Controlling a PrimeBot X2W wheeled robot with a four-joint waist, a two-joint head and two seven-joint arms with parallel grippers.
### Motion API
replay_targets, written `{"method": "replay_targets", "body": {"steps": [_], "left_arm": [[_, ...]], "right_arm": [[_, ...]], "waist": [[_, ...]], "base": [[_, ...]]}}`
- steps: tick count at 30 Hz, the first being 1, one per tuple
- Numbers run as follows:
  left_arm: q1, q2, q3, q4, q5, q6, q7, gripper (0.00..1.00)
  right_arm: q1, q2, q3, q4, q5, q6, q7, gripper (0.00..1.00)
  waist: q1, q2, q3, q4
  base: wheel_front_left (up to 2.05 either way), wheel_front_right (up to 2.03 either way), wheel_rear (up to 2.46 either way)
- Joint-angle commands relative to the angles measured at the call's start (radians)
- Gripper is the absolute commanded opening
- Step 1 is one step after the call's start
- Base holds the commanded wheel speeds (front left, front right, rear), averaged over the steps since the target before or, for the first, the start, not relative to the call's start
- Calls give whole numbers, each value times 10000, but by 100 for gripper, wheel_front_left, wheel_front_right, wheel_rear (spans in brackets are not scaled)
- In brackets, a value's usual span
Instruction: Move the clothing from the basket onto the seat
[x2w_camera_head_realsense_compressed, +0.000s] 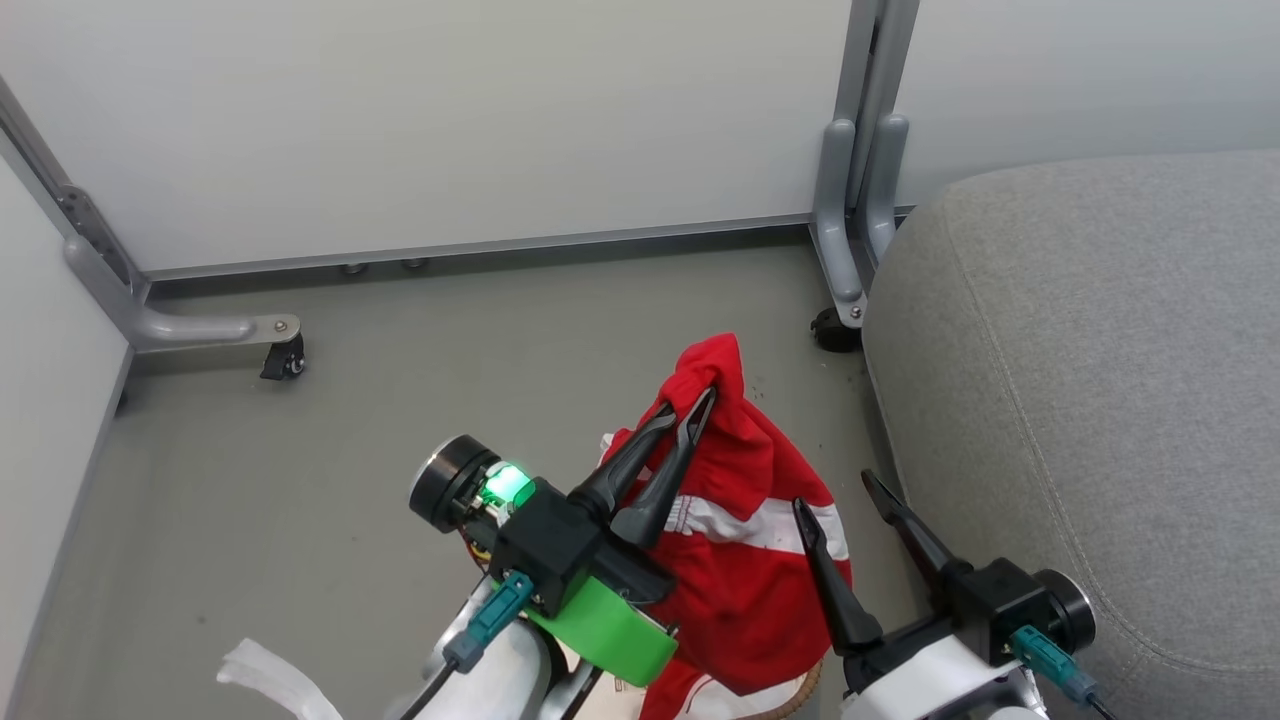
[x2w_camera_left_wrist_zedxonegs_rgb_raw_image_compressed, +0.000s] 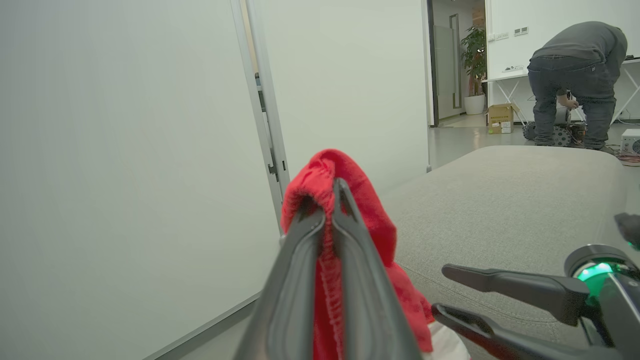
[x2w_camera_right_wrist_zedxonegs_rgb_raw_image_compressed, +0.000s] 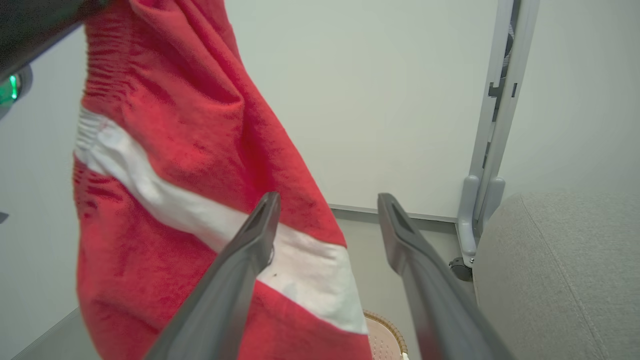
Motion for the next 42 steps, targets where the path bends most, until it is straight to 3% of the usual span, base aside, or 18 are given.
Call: {"method": "replay_targets", "body": {"steps": [1,12,13,15,35,36,37,42], "left_arm": [[-168,95,-56,-127,-42,-20,-6,0],[-395,390,-458,-620,-95,-61,43,0],[-396,408,-479,-657,-124,-62,41,0],[-387,447,-497,-696,-151,-59,79,0],[-322,567,-371,589,-366,395,475,0],[-305,542,-314,629,-365,490,490,38],[-292,522,-275,671,-375,565,510,100],[-245,556,-256,924,-374,790,670,100]], "right_arm": [[-76,-37,17,152,35,-3,-31,100],[-236,-89,438,1158,242,-3,-31,100],[-262,-154,647,1257,237,-1,-31,94],[-336,-232,878,1337,260,-3,-31,0],[-246,-326,1042,1264,554,-3,-31,0],[-238,-334,1045,1262,561,-3,-31,0],[-235,-339,1044,1257,568,-3,-31,0],[-204,-332,1007,1218,605,-3,-31,0]], "waist": [[1,0,23,47],[1,0,64,329],[1,0,65,358],[1,0,73,403],[1,0,78,440],[1,0,74,426],[1,0,72,414],[1,0,67,379]], "base": [[0,0,0],[0,0,0],[0,0,0],[0,0,0],[0,0,0],[0,0,0],[0,0,0],[0,0,0]]}}
